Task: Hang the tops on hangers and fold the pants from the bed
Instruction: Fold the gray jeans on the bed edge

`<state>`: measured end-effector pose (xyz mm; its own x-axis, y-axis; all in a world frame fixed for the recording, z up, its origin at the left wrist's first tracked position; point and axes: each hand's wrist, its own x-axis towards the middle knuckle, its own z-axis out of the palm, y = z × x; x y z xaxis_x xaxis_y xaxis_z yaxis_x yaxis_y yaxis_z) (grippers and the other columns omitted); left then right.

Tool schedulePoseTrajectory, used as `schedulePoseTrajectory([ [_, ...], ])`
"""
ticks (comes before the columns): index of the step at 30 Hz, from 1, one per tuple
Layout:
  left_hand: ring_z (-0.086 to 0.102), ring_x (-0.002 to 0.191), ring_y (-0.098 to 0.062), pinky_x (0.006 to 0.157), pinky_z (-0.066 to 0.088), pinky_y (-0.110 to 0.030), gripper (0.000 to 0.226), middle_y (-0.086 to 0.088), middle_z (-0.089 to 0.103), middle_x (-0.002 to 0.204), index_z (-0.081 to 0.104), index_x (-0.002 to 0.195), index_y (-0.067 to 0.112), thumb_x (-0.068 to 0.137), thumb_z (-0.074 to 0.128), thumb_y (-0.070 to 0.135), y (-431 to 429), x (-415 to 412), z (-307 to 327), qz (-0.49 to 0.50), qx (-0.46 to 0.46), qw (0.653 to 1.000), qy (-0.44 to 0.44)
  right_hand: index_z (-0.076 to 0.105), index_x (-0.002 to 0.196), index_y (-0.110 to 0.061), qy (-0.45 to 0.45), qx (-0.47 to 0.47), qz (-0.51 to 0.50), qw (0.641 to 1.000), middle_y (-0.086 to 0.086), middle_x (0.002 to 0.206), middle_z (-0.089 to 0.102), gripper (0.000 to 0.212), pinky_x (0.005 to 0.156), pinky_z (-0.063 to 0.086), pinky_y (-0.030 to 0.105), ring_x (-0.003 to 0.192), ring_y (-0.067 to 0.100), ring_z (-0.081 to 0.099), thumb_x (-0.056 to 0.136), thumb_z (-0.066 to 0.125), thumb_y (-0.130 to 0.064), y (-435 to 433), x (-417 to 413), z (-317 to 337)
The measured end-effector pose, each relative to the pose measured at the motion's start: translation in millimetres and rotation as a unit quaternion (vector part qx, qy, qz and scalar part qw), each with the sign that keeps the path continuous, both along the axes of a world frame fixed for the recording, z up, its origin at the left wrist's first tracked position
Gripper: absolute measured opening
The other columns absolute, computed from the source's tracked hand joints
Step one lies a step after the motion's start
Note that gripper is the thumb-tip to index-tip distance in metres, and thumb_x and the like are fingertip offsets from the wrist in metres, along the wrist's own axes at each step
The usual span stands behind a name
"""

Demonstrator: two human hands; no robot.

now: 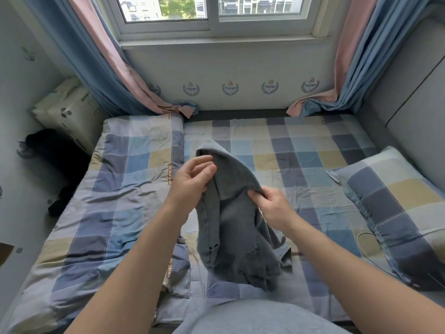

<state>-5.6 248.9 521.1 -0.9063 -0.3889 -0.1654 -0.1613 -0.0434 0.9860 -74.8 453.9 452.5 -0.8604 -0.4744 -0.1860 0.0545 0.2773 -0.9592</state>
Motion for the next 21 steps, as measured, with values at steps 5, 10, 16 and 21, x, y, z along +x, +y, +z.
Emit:
schedulePoseTrajectory([
  [5,0.041,0.139,-0.018,0.111,0.041,-0.040,0.077,0.003,0.044,0.151,0.049,0.136,0.036,0.071,0.084,0.056,19,15,-40,-0.091,-0.057,0.989,-0.102,0.067,0.091,0.002,0.007,-0.086,-0.036,0.996,0.008,0.079,0.064,0.036,0.069,0.050,0.035,0.074,0.018,0.060,0.100,0.057,-0.032,-6,-16,39],
  [10,0.029,0.148,-0.022,0.118,0.033,-0.050,0.135,0.002,0.026,0.162,0.017,0.157,0.030,0.047,0.079,0.076,38,26,-75,0.003,-0.114,0.974,-0.195,0.072,0.088,-0.013,0.007,-0.117,-0.045,0.992,-0.001,0.078,0.070,0.027,0.069,0.057,0.026,0.075,0.009,0.067,0.102,0.056,-0.030,5,-20,59],
  [16,0.074,0.097,-0.014,0.084,0.057,-0.031,0.087,0.006,0.077,0.104,0.064,0.125,0.018,0.053,0.090,0.059,52,35,-107,-0.101,0.106,0.961,-0.236,0.070,0.088,-0.007,-0.021,-0.161,-0.100,0.982,0.002,0.079,0.072,0.027,0.071,0.059,0.026,0.075,0.011,0.068,0.101,0.057,-0.026,10,-24,78],
  [21,0.071,0.096,-0.014,0.076,0.056,-0.026,0.024,0.006,0.075,0.102,0.066,0.116,0.022,0.097,0.064,0.036,53,22,-102,-0.050,0.056,0.977,-0.199,0.071,0.098,-0.005,-0.023,-0.118,-0.139,0.983,0.015,0.097,0.073,0.020,0.094,0.055,0.044,0.090,0.020,0.066,0.102,0.058,-0.019,15,-30,81],
])
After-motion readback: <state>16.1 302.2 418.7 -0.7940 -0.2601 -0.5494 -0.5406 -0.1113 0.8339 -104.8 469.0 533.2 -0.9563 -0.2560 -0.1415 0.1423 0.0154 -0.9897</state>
